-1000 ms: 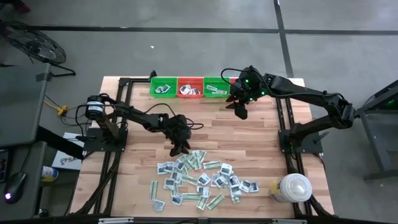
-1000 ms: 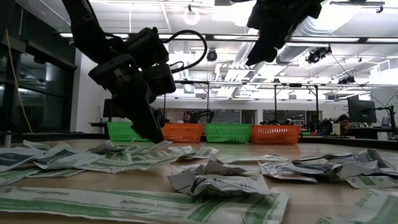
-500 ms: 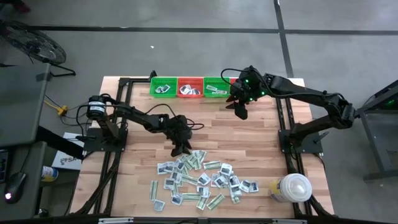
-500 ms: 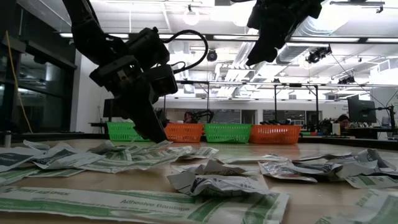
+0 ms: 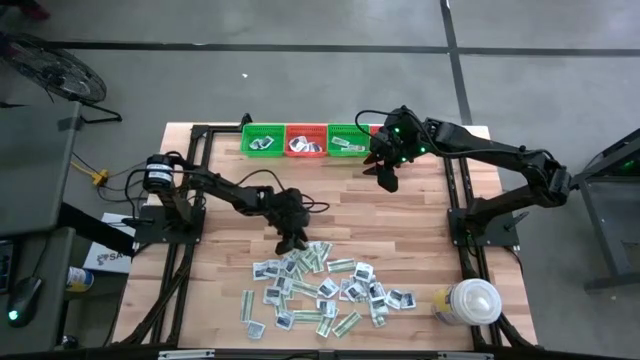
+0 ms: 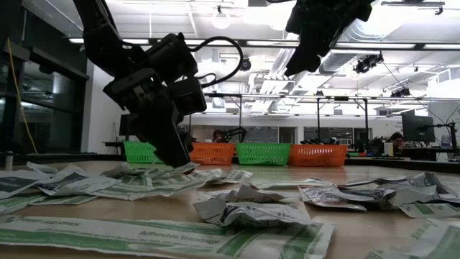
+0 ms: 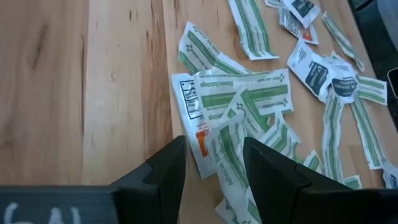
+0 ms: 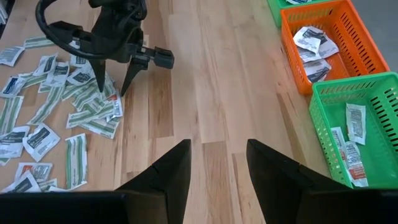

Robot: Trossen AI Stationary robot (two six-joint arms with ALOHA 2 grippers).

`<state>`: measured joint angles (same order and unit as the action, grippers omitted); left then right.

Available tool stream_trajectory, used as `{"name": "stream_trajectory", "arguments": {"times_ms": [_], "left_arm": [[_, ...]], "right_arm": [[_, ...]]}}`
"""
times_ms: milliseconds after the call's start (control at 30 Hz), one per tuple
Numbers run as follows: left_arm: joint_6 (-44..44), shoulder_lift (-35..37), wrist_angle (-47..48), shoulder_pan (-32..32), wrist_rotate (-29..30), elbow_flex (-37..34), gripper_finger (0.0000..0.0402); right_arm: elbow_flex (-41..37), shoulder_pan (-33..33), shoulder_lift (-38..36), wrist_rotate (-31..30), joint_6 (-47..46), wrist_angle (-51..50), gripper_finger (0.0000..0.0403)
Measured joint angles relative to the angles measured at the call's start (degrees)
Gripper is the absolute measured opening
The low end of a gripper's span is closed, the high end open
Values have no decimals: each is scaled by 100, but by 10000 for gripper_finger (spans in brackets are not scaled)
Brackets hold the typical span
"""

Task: Pick & Place First Aid Supplies
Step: Put the green bandage pack in the right orange bin

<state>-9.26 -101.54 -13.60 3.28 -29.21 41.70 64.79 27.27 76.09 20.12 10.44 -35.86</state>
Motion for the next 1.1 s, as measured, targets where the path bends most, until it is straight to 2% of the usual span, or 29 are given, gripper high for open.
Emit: {"name": "stream_trajectory", "arguments": {"times_ms": [133, 233, 733, 900, 1100], "left_arm": [[-2, -41, -42, -8, 51, 38, 156], [-2, -41, -16, -6, 100, 38, 140], [-4, -41, 8, 6, 81, 38, 7], [-27, -39, 6, 6, 57, 38, 2], [-179, 125, 51, 8, -259, 70, 1]], "right_arm": [[0, 0, 0, 0, 0, -14, 149], [0, 0, 0, 0, 2, -20, 149], [0, 0, 0, 0, 7, -33, 149], [0, 0, 0, 0, 7, -34, 149], [0, 0, 0, 0, 7, -34, 149]]}}
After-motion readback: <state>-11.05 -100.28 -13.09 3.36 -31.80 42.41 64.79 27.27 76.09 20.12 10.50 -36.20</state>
